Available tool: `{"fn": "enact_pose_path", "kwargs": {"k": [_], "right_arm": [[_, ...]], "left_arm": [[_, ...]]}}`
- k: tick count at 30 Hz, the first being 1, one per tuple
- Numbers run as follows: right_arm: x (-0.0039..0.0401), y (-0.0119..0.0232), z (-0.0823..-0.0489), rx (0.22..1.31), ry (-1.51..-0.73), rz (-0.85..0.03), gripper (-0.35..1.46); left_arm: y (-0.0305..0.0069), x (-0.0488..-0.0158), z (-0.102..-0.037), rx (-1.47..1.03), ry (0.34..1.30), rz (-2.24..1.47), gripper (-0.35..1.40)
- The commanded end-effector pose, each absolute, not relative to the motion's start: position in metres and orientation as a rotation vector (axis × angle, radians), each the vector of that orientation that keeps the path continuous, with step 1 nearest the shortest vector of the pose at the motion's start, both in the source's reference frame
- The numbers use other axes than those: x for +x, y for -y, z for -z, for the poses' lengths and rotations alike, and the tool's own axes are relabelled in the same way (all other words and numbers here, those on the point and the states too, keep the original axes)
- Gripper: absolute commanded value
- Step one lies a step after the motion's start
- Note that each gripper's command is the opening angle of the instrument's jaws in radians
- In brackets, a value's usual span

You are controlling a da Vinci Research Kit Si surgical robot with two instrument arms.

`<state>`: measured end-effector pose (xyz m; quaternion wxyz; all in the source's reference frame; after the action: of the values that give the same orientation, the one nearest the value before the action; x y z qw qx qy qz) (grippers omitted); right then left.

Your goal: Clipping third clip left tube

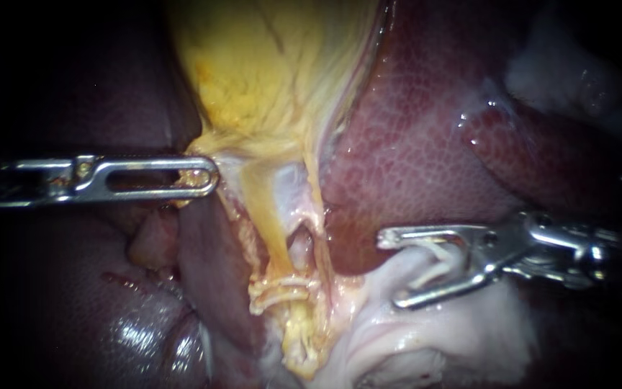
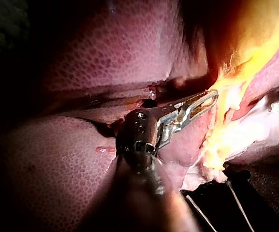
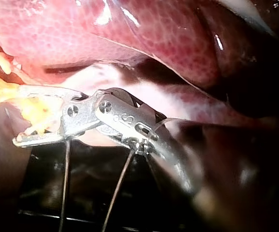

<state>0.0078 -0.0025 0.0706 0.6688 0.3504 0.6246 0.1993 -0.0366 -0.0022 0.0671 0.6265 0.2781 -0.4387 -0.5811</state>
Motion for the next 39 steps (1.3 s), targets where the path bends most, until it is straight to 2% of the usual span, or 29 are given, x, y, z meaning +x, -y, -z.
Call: {"fn": "enact_pose_path", "kwargs": {"k": [1,11,21,30,39], "right_arm": [[0.0087,0.0027,-0.0713,0.792,-1.411,-0.451,0.6],[0.0134,0.0046,-0.0769,0.822,-1.379,-0.458,0.6],[0.0148,0.005,-0.0817,0.829,-1.344,-0.471,0.6],[0.0167,0.0053,-0.0815,0.869,-1.339,-0.474,0.6],[0.0185,0.0063,-0.0787,1.006,-1.419,-0.47,0.6]], "left_arm": [[0.0022,-0.0366,-0.0671,0.637,1.006,1.333,-0.35],[0.0024,-0.0367,-0.0668,0.636,1.005,1.334,-0.35],[0.0027,-0.0366,-0.0664,0.632,1.005,1.337,-0.35],[0.0027,-0.0367,-0.0664,0.632,1.005,1.337,-0.35],[0.0026,-0.0366,-0.0664,0.632,1.005,1.337,-0.35]]}}
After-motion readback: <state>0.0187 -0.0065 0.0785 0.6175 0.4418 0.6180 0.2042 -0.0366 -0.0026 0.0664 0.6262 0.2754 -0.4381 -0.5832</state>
